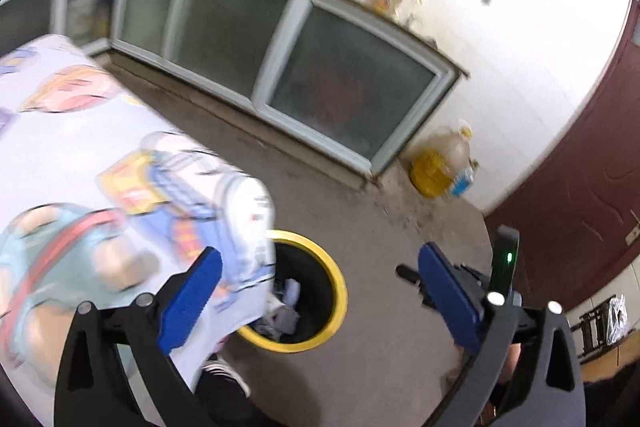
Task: Collect trash
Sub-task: 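Move both tools back over the table toward the orange peel and tissue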
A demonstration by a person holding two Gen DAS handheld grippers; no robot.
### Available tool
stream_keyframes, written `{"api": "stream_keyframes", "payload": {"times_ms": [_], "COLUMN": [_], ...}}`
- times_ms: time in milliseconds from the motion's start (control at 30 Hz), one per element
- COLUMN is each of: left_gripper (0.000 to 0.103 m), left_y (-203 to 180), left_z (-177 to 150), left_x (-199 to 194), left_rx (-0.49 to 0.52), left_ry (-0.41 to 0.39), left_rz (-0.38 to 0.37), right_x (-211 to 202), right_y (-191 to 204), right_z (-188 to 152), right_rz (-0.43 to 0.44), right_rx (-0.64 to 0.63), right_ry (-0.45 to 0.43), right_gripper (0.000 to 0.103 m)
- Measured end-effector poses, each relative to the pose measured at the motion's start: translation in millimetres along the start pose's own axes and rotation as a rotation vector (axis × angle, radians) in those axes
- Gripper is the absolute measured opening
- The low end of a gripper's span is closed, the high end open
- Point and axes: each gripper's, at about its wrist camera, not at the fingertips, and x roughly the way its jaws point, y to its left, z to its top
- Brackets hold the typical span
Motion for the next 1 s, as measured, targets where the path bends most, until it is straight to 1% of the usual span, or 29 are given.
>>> {"api": "stream_keyframes", "payload": {"times_ms": [67, 133, 167, 200, 233, 300, 400, 467, 500, 533, 600, 667, 800, 900, 1000], "left_gripper": [0.095, 0.095, 0.095, 0.095, 0.095, 0.095, 0.095, 0.095, 0.095, 0.095, 0.095, 0.095, 0.095, 0.095, 0.095], "left_y": [23.3, 45.1, 57.1, 73.5, 84.8, 114.8, 149.1, 174.7, 181.9, 195.9, 214.9, 227.5, 251.9, 262.9, 277.0], "left_z": [-13.7, -27.0, -35.2, -45.7, -51.7, -69.9, -88.8, -104.2, -108.4, -116.7, -127.5, -134.7, -138.7, -141.0, -132.6], "left_x": [-52.7, -94.2, -116.5, -144.8, -162.1, -207.9, -251.9, -281.3, -289.7, -302.4, -320.4, -328.0, -327.4, -324.1, -311.8], "left_rx": [-0.017, -0.034, -0.049, -0.077, -0.097, -0.147, -0.203, -0.258, -0.278, -0.316, -0.359, -0.383, -0.396, -0.402, -0.393], "left_ry": [-0.058, -0.098, -0.119, -0.149, -0.168, -0.218, -0.247, -0.273, -0.279, -0.29, -0.301, -0.307, -0.302, -0.298, -0.267], "left_rz": [0.073, 0.149, 0.197, 0.263, 0.297, 0.397, 0.535, 0.621, 0.637, 0.658, 0.693, 0.717, 0.734, 0.727, 0.732], "right_x": [-5.1, -8.8, -10.5, -12.2, -13.4, -13.5, -9.4, -4.9, -2.7, -0.4, 1.1, 3.1, 10.7, 19.8, 31.6], "right_y": [22.0, 50.4, 65.6, 84.1, 97.8, 132.5, 177.5, 211.7, 230.7, 245.6, 276.0, 301.7, 341.1, 367.8, 393.7], "right_z": [11.6, 23.8, 29.0, 34.8, 37.7, 44.8, 53.3, 57.4, 60.0, 61.8, 64.0, 64.4, 64.4, 67.3, 72.7], "right_rz": [0.057, 0.111, 0.141, 0.177, 0.195, 0.236, 0.284, 0.346, 0.379, 0.394, 0.418, 0.436, 0.442, 0.447, 0.44], "right_rx": [-0.041, -0.09, -0.113, -0.141, -0.161, -0.223, -0.297, -0.331, -0.348, -0.363, -0.405, -0.443, -0.519, -0.556, -0.59], "right_ry": [-0.02, -0.037, -0.041, -0.05, -0.056, -0.066, -0.056, -0.03, -0.02, -0.019, -0.021, -0.017, -0.009, -0.004, -0.008], "right_gripper": [0.07, 0.07, 0.07, 0.07, 0.07, 0.07, 0.07, 0.07, 0.07, 0.07, 0.07, 0.07, 0.07, 0.07, 0.07]}}
